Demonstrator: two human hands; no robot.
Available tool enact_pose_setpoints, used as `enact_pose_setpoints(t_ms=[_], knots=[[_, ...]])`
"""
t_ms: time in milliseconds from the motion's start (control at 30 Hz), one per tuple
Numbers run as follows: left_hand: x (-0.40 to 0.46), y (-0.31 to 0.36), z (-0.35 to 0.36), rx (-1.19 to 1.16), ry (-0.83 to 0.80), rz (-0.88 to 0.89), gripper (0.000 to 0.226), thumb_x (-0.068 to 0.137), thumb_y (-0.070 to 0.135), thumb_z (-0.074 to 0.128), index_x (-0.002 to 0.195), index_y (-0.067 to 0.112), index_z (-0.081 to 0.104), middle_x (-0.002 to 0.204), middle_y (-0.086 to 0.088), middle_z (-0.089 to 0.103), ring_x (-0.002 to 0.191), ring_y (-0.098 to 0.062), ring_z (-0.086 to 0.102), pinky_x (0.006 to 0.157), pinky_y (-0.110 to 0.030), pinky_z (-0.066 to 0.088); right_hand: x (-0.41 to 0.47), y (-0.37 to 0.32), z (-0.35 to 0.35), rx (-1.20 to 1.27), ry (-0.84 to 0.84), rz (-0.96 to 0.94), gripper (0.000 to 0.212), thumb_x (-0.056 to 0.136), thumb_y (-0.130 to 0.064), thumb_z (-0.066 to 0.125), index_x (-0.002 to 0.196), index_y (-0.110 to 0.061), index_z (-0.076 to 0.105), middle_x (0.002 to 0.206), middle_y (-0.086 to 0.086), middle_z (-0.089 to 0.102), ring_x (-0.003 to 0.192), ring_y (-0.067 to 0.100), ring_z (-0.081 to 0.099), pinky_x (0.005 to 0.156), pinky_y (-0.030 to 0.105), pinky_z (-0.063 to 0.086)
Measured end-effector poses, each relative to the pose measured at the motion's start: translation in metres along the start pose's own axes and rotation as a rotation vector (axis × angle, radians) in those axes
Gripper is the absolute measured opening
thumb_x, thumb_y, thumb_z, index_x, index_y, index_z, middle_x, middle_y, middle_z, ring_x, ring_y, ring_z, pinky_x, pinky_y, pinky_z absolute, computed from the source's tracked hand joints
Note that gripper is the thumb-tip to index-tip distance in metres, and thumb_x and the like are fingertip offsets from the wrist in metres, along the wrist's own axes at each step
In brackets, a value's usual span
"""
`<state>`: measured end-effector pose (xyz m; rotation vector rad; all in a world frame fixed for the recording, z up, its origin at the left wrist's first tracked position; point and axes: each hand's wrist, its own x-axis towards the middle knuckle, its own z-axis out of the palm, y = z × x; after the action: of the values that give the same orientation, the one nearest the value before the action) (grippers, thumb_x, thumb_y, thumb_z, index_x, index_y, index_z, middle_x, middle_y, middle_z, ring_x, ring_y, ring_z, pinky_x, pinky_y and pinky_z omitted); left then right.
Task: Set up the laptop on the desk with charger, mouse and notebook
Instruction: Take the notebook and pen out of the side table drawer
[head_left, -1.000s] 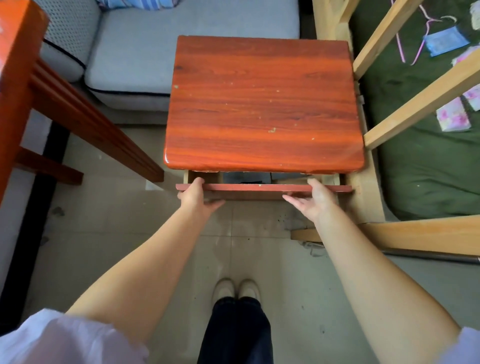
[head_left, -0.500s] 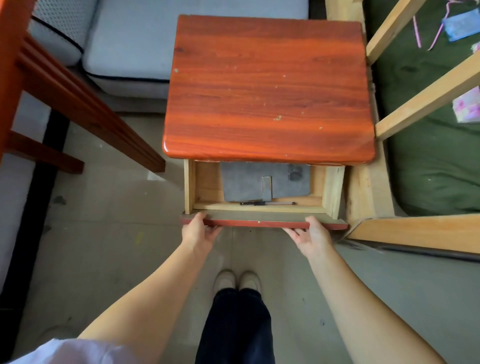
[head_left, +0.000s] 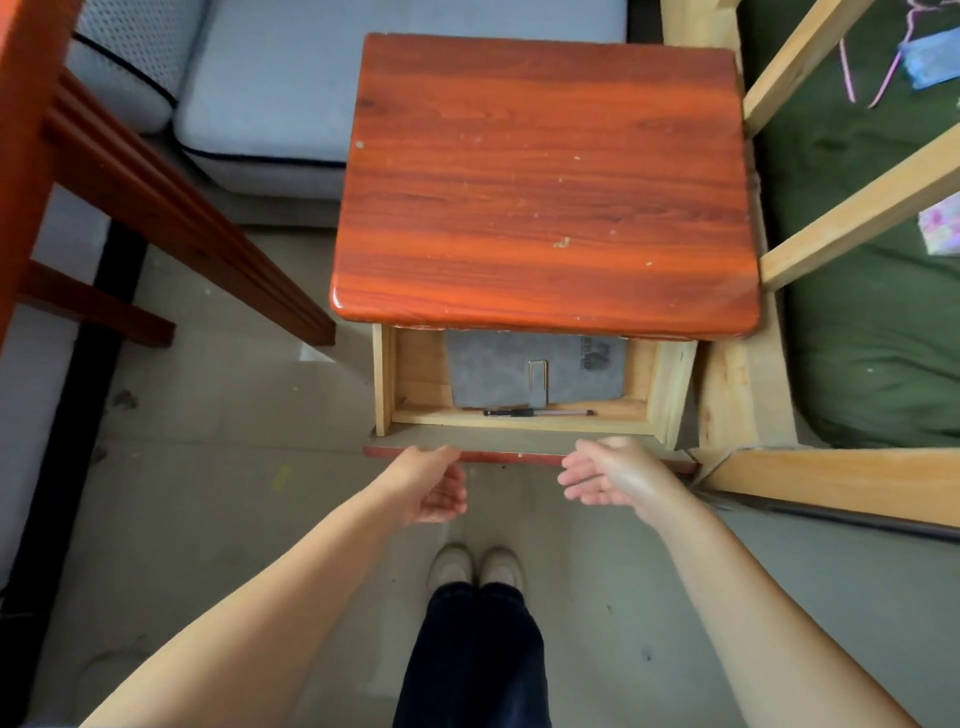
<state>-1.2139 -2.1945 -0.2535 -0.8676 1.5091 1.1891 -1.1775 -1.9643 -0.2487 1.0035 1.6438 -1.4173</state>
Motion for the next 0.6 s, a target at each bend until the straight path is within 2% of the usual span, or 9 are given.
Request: enact_pose_setpoints(t_ms=[67,133,200,267,333,433,533,600], knots=[[-0.002,0.016,0.002,0.080,0.031,0.164,0.028,0.092,0.017,0.042,0.068,0.008,0.056,0.040,0.000,0.060,0.036,-0.013,0.060,0.041,-0.016,0.049,0.007,-0.020,0.001,-0.147,0.132,-0.214,0.026,0.094,-0.019,0.043,0.085,-0.011,0.066,0.078,0.007,0.076,0.062,0.014,0.069,0.060,0.025,0.056],[0.007,0.038,0.003,-0.002,0.097,0.314,0.023,0.091,0.012,0.041,0.078,0.007,0.059,0.056,-0.006,0.065,0.048,-0.015,0.061,0.048,-0.020,0.053,0.021,-0.034,0.003,-0.436,0.254,-0.392,0.024,0.093,-0.016,0.042,0.090,-0.017,0.066,0.095,0.005,0.073,0.082,0.018,0.067,0.077,0.034,0.054],[0.025,0.056,0.004,-0.012,0.218,0.395,0.021,0.092,0.012,0.042,0.101,0.006,0.060,0.084,-0.013,0.066,0.071,-0.021,0.062,0.069,-0.033,0.058,0.040,-0.037,0.007,-0.735,0.271,-0.467,0.027,0.094,-0.015,0.040,0.106,-0.016,0.065,0.111,0.004,0.066,0.101,0.023,0.061,0.086,0.034,0.048],[0.051,0.064,0.006,0.096,0.339,0.399,0.033,0.092,0.016,0.045,0.123,0.006,0.051,0.108,-0.015,0.063,0.096,-0.028,0.061,0.091,-0.038,0.051,0.059,-0.032,0.010,-0.900,0.215,-0.472,0.029,0.095,-0.013,0.040,0.115,-0.013,0.061,0.120,0.008,0.060,0.107,0.026,0.057,0.089,0.032,0.044],[0.072,0.067,0.009,0.132,0.378,0.378,0.037,0.090,0.019,0.049,0.125,0.007,0.047,0.117,-0.016,0.061,0.106,-0.033,0.059,0.093,-0.039,0.048,0.071,-0.027,0.013,-0.960,0.175,-0.480,0.027,0.093,-0.011,0.042,0.113,-0.010,0.060,0.118,0.011,0.059,0.105,0.028,0.057,0.090,0.033,0.045],[0.087,0.066,0.016,0.069,0.399,0.358,0.041,0.088,0.024,0.055,0.124,0.008,0.044,0.119,-0.015,0.060,0.108,-0.032,0.058,0.088,-0.037,0.048,0.081,-0.022,0.010,-1.037,0.174,-0.476,0.022,0.091,-0.017,0.044,0.109,-0.016,0.058,0.113,0.006,0.058,0.106,0.027,0.055,0.090,0.037,0.044],[0.093,0.062,0.018,0.020,0.394,0.345,0.049,0.086,0.027,0.058,0.127,0.006,0.041,0.126,-0.014,0.056,0.114,-0.030,0.055,0.089,-0.035,0.044,0.082,-0.023,0.010,-1.145,0.213,-0.455,0.023,0.092,-0.021,0.044,0.110,-0.022,0.057,0.116,0.004,0.054,0.115,0.024,0.046,0.090,0.036,0.040],[0.094,0.063,0.018,-0.021,0.371,0.327,0.055,0.084,0.031,0.060,0.129,0.005,0.040,0.130,-0.015,0.053,0.117,-0.030,0.052,0.091,-0.035,0.042,0.080,-0.022,0.016,-1.181,0.259,-0.442,0.022,0.091,-0.017,0.043,0.108,-0.021,0.056,0.115,0.005,0.051,0.117,0.025,0.042,0.089,0.037,0.039]])
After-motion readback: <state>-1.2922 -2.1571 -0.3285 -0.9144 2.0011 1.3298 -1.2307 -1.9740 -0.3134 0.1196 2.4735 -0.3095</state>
